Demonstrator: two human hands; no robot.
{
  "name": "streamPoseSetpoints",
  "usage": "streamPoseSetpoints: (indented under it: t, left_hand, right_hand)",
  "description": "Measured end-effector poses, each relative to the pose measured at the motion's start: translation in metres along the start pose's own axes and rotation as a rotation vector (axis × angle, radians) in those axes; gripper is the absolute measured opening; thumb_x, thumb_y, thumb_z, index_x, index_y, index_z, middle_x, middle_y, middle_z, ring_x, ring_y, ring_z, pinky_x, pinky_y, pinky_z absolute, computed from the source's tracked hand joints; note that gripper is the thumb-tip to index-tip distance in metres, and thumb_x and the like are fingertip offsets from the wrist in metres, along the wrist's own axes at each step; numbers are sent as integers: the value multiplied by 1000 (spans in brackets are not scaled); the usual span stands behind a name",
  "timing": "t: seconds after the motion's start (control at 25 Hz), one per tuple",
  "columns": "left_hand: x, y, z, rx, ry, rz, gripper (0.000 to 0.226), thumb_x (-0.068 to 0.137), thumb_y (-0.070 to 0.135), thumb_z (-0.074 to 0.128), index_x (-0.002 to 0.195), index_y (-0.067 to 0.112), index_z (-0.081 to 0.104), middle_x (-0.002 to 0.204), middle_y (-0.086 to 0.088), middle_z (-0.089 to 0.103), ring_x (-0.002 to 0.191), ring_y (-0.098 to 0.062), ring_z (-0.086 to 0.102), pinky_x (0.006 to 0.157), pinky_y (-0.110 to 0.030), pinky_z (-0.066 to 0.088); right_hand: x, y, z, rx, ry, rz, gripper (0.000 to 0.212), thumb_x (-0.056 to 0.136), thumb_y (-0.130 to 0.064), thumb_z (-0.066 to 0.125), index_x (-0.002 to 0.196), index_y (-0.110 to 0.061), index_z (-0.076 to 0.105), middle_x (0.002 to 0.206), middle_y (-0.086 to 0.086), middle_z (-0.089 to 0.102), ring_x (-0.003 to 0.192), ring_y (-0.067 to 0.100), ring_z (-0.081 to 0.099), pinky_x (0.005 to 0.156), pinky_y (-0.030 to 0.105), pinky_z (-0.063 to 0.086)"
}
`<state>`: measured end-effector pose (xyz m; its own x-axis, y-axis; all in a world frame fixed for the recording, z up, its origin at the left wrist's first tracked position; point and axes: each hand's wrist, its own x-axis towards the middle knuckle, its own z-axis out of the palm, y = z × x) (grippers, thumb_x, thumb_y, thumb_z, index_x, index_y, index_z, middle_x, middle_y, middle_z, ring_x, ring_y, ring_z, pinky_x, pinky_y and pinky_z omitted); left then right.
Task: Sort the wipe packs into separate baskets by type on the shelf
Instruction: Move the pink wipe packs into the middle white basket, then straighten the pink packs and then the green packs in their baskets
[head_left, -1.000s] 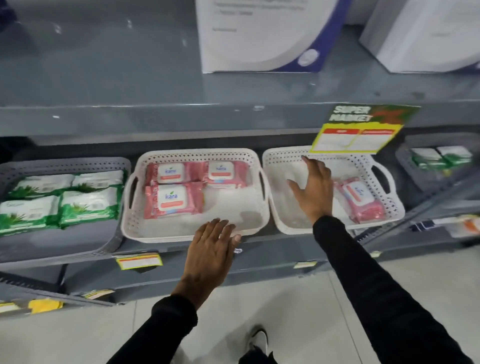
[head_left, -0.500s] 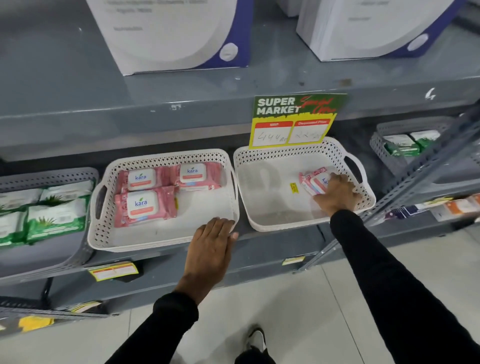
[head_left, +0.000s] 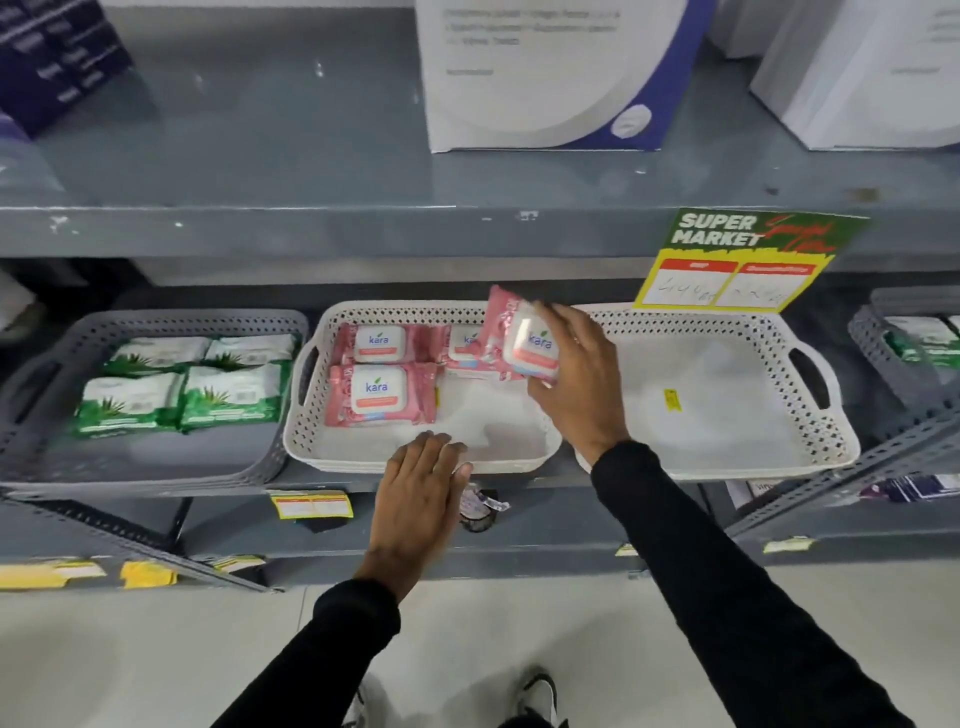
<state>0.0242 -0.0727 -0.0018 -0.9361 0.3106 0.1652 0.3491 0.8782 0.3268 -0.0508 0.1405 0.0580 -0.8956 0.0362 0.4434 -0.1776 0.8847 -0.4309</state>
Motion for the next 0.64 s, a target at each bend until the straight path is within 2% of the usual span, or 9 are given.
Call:
streamPoseSetpoints:
  t: [0.16,0.28,0.52,0.64]
  left_hand:
    - [-10,-32,-9,18,36,-154,47,104,37,21,123,18,59,135,-4,59,139,-30,44,112,-47,36]
    - [-15,-42,-9,30,29,-174,48,104,39,21,127,19,58,141,-5,57,142,-30,41,115,-47,33]
    - [-17,-39,-2,-9,59,-188,41,105,35,31,131,20,59,142,-9,58,141,-32,43,115,-50,34]
    - [-13,-38,-5,-9,100,-174,35,106,33,34,125,21,61,136,-4,61,134,-28,49,108,-43,36]
  right_hand:
    - [9,-34,45,-127,-169,-113,80,69,2,72,144,-14,51,139,4,56,126,26,53,103,42,47]
    - [3,-38,76,-230,-330,-111,84,73,15,60,148,-20,45,143,1,50,133,26,48,108,41,42]
    - [1,-34,89,-267,-325,-91,89,70,18,68,146,-23,45,142,1,49,133,26,47,112,44,41]
    - [3,-34,87,-276,-364,-74,85,74,9,72,148,-23,43,144,3,47,136,26,43,114,43,37]
